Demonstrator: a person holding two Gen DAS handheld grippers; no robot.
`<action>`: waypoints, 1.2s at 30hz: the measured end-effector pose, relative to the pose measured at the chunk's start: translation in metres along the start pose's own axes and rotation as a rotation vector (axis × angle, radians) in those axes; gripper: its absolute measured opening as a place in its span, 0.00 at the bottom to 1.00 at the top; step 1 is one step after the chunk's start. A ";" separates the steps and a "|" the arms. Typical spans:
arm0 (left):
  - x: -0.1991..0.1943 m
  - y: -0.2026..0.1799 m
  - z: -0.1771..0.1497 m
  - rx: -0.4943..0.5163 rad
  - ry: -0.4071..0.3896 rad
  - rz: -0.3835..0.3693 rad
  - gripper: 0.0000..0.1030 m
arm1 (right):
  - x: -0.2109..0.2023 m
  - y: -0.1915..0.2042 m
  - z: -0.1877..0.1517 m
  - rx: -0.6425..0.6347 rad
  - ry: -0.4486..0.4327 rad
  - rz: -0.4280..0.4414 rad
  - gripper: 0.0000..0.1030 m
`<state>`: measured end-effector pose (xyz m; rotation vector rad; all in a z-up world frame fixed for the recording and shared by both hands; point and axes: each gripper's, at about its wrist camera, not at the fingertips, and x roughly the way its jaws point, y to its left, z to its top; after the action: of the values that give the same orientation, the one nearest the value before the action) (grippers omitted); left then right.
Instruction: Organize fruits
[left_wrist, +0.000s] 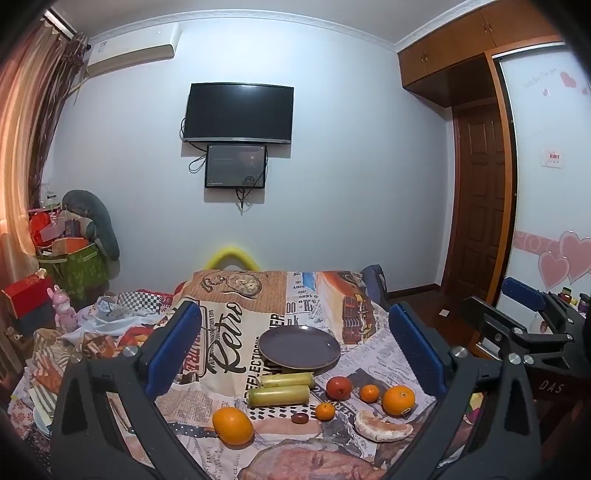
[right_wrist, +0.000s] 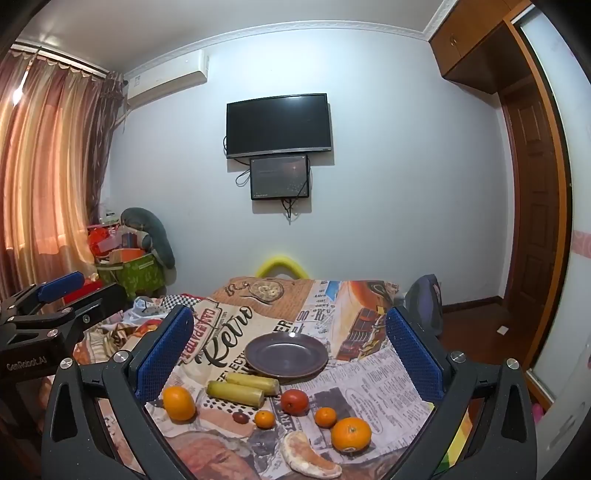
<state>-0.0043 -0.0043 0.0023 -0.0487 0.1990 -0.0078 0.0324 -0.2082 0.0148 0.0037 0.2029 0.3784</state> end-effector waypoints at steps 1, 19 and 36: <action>0.000 0.000 0.000 0.000 0.001 -0.001 1.00 | -0.001 -0.001 -0.001 0.000 0.000 0.001 1.00; 0.005 0.001 -0.004 -0.004 0.015 -0.006 1.00 | -0.003 -0.001 0.001 -0.001 0.000 0.002 1.00; 0.006 0.000 -0.003 -0.004 0.015 -0.007 1.00 | -0.005 -0.002 0.002 -0.001 -0.002 0.002 1.00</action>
<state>0.0009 -0.0048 -0.0020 -0.0535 0.2139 -0.0151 0.0290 -0.2122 0.0172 0.0038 0.2004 0.3806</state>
